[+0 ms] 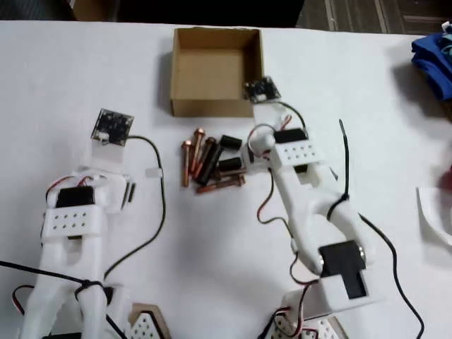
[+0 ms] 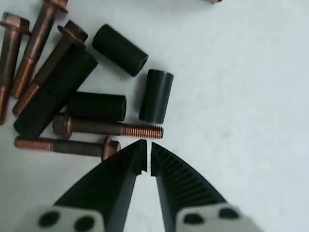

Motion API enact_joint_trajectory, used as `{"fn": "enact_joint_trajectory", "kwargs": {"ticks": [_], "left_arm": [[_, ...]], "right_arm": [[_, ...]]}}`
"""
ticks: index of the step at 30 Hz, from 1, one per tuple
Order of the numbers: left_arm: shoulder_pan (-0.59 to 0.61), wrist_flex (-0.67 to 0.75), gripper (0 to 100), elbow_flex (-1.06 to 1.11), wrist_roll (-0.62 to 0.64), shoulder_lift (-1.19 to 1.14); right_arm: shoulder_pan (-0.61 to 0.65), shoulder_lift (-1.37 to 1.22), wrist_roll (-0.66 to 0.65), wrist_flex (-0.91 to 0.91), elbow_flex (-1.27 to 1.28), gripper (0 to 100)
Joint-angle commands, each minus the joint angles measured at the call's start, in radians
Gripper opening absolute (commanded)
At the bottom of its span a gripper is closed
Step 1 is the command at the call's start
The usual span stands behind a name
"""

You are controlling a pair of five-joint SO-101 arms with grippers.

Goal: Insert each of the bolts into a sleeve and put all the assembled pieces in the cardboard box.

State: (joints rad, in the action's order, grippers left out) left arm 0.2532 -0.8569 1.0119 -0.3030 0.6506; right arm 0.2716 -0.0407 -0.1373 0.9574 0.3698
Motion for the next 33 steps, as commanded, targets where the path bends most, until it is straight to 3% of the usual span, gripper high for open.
{"fn": "enact_joint_trajectory", "kwargs": {"ticks": [1,8,14,19,24,33], "left_arm": [[0.002,0.006,17,-0.007,-0.009,0.003],[0.006,-0.002,17,-0.005,-0.009,0.003],[0.002,-0.015,17,-0.007,-0.009,0.003],[0.002,-0.015,17,-0.007,-0.009,0.006],[0.002,-0.015,17,-0.007,-0.009,0.006],[0.006,-0.017,17,-0.005,-0.009,0.003]], "right_arm": [[0.008,-0.022,0.012,0.045,-0.12,2.0],[0.005,-0.038,0.011,0.047,-0.123,2.8],[0.007,-0.038,0.014,0.048,-0.123,19.7],[0.007,-0.058,0.009,0.03,-0.129,12.3],[0.012,-0.16,0.009,-0.028,-0.141,12.3],[0.015,-0.318,0.009,0.033,-0.308,12.3]]}}
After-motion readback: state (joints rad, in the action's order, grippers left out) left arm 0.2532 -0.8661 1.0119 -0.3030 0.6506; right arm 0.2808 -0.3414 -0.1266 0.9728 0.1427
